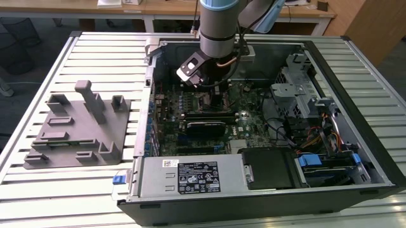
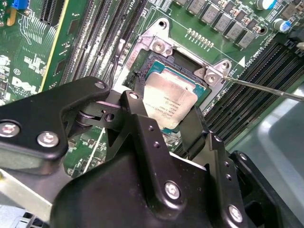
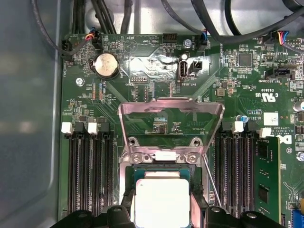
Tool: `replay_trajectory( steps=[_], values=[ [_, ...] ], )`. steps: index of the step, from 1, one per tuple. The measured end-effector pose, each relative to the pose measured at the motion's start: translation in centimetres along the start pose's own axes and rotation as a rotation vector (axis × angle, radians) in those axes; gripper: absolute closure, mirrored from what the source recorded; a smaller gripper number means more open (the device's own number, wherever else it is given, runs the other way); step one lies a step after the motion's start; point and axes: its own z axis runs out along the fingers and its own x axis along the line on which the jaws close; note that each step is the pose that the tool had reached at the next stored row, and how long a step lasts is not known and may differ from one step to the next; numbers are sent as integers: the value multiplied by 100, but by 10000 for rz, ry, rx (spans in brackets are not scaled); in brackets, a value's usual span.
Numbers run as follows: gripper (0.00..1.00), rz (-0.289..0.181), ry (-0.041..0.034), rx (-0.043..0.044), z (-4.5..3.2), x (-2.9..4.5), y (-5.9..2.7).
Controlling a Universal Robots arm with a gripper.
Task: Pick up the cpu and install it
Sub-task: 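Place the cpu into insertion slot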
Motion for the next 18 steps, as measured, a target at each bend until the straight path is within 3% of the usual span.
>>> replay_trajectory(
  steps=[18],
  values=[
    [46, 27, 27, -2, 28, 0, 0]
  ],
)
